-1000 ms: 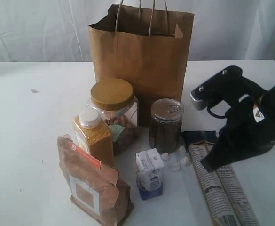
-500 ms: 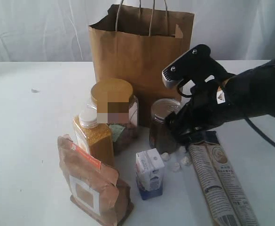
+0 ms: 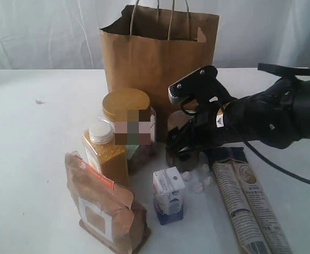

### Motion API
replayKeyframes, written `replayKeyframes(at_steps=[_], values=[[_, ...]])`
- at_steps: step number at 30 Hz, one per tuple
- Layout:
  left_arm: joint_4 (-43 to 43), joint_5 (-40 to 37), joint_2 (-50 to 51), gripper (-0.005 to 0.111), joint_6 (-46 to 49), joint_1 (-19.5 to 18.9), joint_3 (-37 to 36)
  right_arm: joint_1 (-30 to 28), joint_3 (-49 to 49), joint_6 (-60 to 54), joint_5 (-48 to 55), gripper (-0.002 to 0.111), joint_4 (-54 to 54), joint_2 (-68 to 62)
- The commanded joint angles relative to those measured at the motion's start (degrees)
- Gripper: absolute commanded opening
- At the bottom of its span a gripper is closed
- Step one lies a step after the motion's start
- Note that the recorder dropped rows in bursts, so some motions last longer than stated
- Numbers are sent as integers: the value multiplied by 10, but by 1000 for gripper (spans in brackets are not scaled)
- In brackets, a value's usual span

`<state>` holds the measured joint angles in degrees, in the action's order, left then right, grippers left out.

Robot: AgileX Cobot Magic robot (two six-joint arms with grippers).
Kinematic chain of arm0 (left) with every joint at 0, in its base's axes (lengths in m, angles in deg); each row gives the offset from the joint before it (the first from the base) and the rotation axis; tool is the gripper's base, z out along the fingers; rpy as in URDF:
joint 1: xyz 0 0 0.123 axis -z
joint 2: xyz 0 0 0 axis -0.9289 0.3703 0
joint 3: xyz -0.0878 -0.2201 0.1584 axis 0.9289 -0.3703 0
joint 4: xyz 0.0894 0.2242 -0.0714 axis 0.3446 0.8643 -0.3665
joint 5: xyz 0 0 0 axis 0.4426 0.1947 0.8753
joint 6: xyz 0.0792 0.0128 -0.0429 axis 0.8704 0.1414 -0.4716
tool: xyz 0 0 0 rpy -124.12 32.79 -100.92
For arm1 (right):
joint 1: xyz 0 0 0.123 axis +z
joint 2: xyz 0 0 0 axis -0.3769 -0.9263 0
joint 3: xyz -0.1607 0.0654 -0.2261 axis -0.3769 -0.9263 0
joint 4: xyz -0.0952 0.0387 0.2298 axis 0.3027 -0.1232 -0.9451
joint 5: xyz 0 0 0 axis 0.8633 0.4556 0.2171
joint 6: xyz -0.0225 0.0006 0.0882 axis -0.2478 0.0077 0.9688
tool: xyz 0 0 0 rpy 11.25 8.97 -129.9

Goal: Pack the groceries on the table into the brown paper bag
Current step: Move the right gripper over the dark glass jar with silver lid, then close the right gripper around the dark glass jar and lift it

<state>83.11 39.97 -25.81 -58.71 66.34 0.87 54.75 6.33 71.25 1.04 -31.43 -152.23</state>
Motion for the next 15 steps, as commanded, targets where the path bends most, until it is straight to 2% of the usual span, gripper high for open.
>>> replayKeyframes(at_steps=[1,5,12,15], values=[[-5,2,-2,0,1,4,-3,1,1,3,-23,86,-1,-24],[-5,2,-2,0,1,4,-3,1,1,3,-19,83,-1,-28],[-5,2,-2,0,1,4,-3,1,1,3,-17,52,-1,-28],[-5,2,-2,0,1,4,-3,1,1,3,-17,46,-1,-28]])
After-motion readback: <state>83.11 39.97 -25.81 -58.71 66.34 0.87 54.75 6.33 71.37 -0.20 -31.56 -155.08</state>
